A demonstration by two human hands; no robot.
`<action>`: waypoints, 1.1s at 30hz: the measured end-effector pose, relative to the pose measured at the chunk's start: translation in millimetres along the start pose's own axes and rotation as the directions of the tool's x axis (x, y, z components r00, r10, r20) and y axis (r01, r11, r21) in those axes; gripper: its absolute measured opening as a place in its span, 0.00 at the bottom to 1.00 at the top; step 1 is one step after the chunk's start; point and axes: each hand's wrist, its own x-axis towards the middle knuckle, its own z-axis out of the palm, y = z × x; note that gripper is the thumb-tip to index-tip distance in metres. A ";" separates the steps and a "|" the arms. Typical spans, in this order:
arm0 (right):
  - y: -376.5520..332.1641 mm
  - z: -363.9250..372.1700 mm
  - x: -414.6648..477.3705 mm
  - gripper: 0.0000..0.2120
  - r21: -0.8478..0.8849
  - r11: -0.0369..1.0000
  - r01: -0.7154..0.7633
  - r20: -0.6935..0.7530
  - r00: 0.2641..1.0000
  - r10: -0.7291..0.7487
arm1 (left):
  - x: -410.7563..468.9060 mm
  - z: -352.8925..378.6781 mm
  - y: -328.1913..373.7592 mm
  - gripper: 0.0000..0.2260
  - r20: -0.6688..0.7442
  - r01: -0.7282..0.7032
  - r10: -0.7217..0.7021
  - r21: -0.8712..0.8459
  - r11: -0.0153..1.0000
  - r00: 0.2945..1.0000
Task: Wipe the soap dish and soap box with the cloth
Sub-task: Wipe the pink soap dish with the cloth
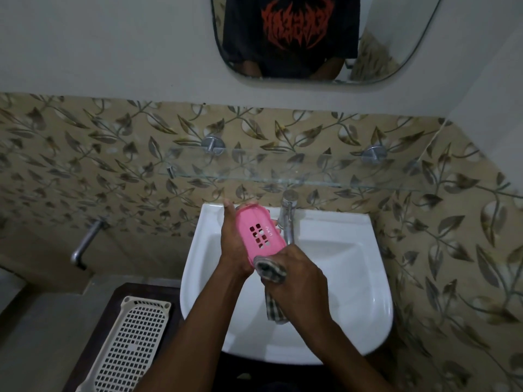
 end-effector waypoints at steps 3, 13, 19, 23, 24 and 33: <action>2.8 -4.2 7.2 0.15 0.010 0.999 -0.054 -0.035 0.998 0.054 | -1.5 6.1 2.7 0.40 0.007 0.000 0.000 -0.001 1.000 1.000; 8.1 -7.2 13.6 0.14 -0.015 0.999 -0.029 -0.149 0.989 0.026 | -4.0 2.5 3.9 0.37 0.016 0.006 -0.005 -0.028 1.000 1.000; 15.7 -19.6 14.8 0.10 -0.087 0.991 0.100 -0.027 0.994 -0.102 | -4.3 2.5 3.7 0.41 -0.045 0.025 -0.025 -0.015 1.000 0.999; 20.8 -26.6 34.4 0.06 -0.277 0.933 0.231 -0.125 0.954 -0.273 | -10.5 15.0 4.8 0.38 -0.045 0.108 -0.105 0.069 0.992 0.993; 20.8 -26.9 39.3 0.07 -0.316 0.914 0.254 -0.125 0.944 -0.306 | -12.5 17.7 3.1 0.37 -0.045 0.121 -0.118 0.089 0.989 0.992; 23.6 -26.2 30.9 0.15 -0.358 0.866 0.349 -0.055 0.918 -0.392 | -17.7 23.7 5.6 0.33 -0.033 0.096 -0.093 0.101 0.990 0.995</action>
